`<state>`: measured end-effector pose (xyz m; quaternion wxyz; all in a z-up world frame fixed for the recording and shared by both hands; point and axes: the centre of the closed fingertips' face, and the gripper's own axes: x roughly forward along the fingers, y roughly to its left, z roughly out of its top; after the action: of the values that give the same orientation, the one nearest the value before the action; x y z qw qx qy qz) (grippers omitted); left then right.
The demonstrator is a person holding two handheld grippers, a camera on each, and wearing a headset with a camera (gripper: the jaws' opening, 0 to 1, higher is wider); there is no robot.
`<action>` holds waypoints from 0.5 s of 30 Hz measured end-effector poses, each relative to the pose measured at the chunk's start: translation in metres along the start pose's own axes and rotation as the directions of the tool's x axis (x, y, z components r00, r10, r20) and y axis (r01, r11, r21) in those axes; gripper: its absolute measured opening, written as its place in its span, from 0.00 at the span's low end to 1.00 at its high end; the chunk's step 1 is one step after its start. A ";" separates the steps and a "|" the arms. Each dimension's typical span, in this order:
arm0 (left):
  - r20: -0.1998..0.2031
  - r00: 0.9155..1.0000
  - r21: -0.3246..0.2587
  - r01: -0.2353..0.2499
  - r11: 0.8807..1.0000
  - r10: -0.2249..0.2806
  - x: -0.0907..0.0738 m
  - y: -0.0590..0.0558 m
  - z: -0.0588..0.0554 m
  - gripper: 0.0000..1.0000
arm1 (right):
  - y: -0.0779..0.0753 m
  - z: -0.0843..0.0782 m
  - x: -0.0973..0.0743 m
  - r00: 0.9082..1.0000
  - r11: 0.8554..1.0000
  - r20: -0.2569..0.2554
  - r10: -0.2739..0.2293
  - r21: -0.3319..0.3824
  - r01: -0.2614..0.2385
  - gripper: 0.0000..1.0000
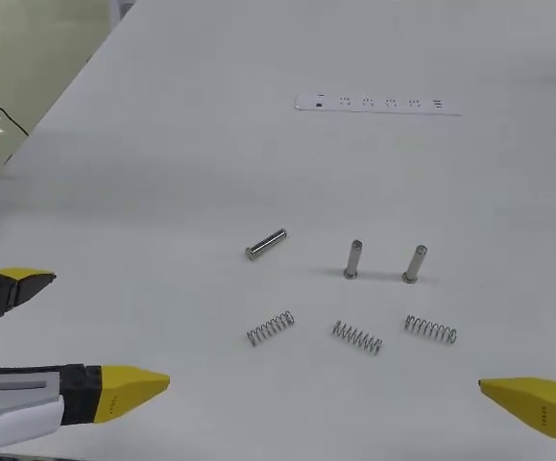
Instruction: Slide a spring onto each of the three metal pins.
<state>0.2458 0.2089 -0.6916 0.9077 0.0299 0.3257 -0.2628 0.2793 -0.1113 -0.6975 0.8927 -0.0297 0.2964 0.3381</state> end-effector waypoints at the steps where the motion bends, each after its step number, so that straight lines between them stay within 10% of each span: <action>1: -0.002 1.000 0.004 0.005 1.000 -0.004 0.001 0.000 0.002 0.98 | 0.000 0.000 0.000 1.000 1.000 0.000 -0.001 0.001 0.001 1.00; 15: 0.015 0.999 0.041 0.037 0.998 -0.037 0.019 0.002 0.024 0.98 | 0.001 0.000 0.003 1.000 1.000 0.000 0.007 0.002 -0.007 1.00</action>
<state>0.2732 0.1965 -0.6847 0.9045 0.0404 0.3134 -0.2865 0.2809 -0.1088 -0.6989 0.8915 -0.0277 0.2970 0.3411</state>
